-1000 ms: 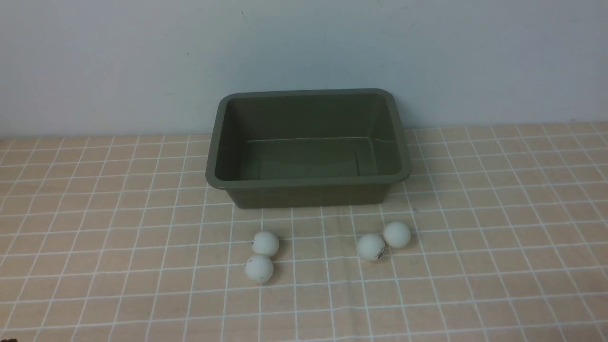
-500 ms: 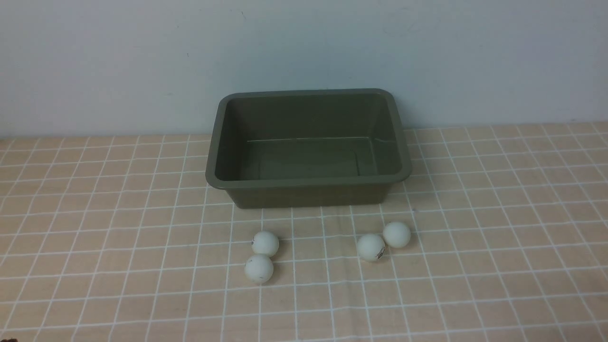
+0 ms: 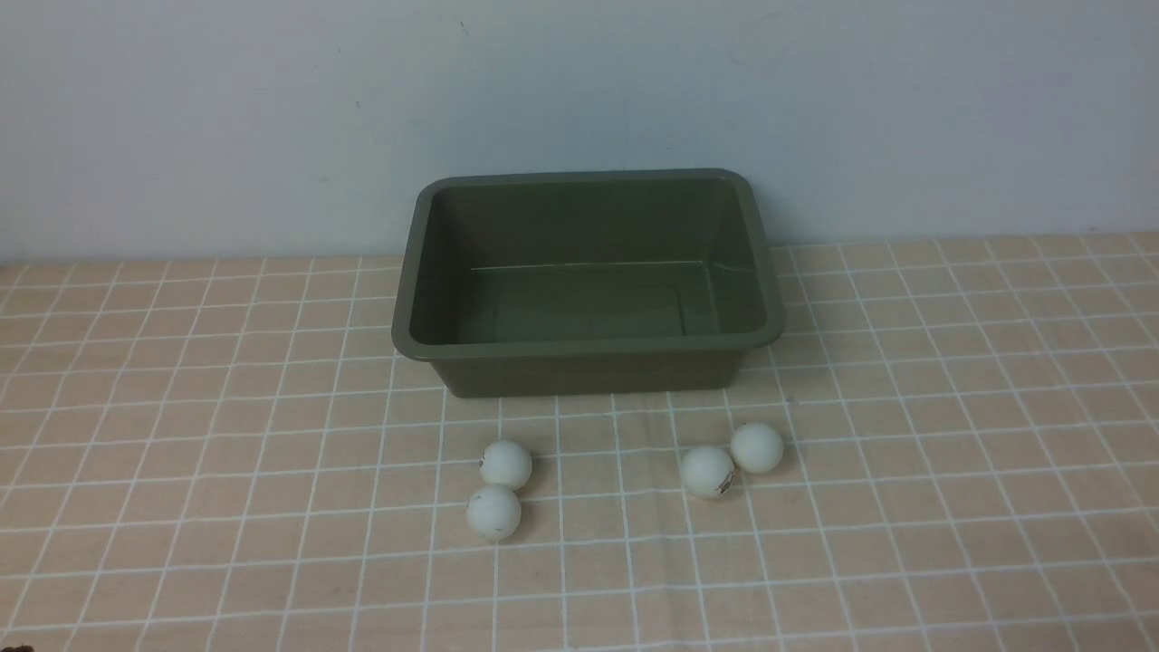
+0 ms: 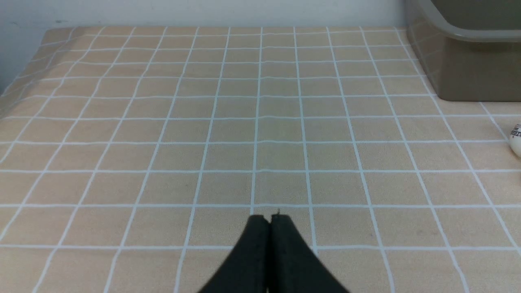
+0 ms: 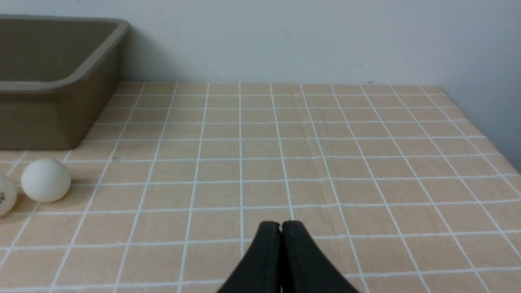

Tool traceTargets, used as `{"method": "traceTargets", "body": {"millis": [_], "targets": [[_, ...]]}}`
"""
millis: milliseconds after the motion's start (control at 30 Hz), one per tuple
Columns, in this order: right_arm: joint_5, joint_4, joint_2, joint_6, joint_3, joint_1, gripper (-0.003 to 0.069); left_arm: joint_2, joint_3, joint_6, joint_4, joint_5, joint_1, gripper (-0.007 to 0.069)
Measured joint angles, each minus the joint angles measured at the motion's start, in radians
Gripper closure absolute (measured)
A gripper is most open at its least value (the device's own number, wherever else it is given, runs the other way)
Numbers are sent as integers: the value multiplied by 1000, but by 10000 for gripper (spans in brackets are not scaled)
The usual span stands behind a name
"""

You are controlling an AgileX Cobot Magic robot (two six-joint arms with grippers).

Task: Put the table tennis balls into the box on the light coffee tablecloth.
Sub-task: 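Reach for and grasp a ping pong ball on the table beside the basket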

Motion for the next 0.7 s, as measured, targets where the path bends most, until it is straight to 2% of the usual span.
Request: {"method": "traceTargets", "body": {"millis": [167, 333, 700], "targets": [[18, 37, 0, 4, -214, 0, 677, 0, 0, 0, 0, 0, 0, 693], [146, 83, 0, 4, -398, 0, 677, 0, 0, 0, 0, 0, 0, 693], [153, 107, -1, 7, -429, 0, 677, 0, 0, 0, 0, 0, 0, 693]]}}
